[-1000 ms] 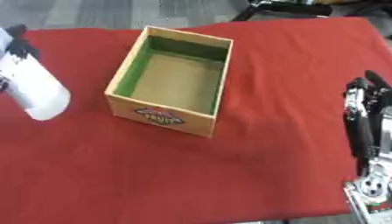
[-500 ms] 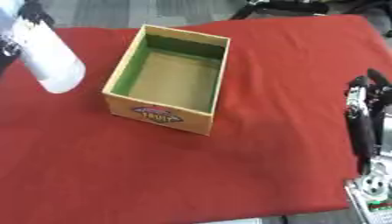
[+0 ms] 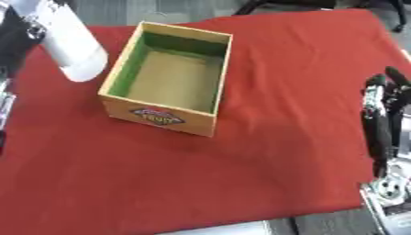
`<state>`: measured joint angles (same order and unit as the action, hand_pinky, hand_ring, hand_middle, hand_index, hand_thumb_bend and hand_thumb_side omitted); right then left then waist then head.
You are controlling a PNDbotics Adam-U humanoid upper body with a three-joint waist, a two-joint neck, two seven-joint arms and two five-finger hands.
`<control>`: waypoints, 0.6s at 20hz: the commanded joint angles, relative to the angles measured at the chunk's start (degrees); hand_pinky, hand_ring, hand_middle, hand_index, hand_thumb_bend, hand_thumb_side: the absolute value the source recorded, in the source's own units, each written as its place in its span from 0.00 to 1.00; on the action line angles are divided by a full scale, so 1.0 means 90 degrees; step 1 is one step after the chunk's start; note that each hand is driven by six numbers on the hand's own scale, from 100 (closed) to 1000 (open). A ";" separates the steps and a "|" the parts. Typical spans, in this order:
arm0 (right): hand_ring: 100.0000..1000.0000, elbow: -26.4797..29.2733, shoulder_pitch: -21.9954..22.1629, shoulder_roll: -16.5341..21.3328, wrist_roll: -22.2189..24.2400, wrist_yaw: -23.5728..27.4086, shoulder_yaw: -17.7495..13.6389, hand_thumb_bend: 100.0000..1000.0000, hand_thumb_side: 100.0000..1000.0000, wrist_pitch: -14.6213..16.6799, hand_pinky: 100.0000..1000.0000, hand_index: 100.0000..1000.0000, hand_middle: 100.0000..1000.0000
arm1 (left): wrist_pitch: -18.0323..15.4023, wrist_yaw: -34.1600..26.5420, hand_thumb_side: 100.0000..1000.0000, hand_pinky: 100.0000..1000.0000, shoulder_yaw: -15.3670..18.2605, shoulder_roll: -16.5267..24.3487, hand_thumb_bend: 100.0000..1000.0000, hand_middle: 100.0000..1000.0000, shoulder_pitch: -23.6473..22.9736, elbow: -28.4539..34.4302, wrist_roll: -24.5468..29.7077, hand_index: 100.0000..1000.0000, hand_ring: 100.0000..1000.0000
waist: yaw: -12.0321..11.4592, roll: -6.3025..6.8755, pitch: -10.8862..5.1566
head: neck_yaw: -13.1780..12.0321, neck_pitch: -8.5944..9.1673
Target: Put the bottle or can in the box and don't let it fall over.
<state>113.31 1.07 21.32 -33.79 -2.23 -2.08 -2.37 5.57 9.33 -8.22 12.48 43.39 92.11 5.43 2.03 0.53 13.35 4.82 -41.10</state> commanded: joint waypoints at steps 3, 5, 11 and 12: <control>0.68 0.0143 -0.0060 0.0034 -0.0043 0.0020 -0.0062 0.00 0.77 0.0014 0.90 0.87 0.63 | -0.0102 0.0289 0.61 0.70 -0.0032 -0.0166 0.00 0.39 0.0272 -0.0105 -0.0174 0.02 1.00 | 0.0129 -0.0006 -0.0032 | -0.0131 0.0142; 0.68 0.0143 -0.0082 0.0020 -0.0054 0.0023 -0.0075 0.00 0.77 0.0023 0.90 0.87 0.63 | -0.0134 0.0348 0.62 0.70 -0.0028 -0.0234 0.00 0.39 0.0336 -0.0211 -0.0258 0.02 1.00 | 0.0198 -0.0006 -0.0008 | -0.0181 0.0179; 0.68 0.0143 -0.0088 -0.0008 -0.0149 0.0038 -0.0165 0.00 0.76 0.0039 0.89 0.87 0.63 | -0.0253 0.0524 0.64 0.69 -0.0106 -0.0434 0.00 0.40 0.0574 -0.0804 -0.0605 0.02 1.00 | 0.0338 -0.0022 0.0021 | -0.0323 0.0217; 0.68 0.0143 -0.0097 -0.0009 -0.0150 0.0043 -0.0165 0.00 0.76 0.0047 0.89 0.87 0.63 | -0.0275 0.0563 0.64 0.69 -0.0126 -0.0471 0.00 0.40 0.0606 -0.0919 -0.0621 0.02 1.00 | 0.0365 -0.0030 0.0030 | -0.0346 0.0231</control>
<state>113.31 0.52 20.57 -34.85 -2.20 -2.88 -2.05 3.38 13.87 -9.15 8.47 47.35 84.14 0.43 5.33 0.52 14.28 2.09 -39.73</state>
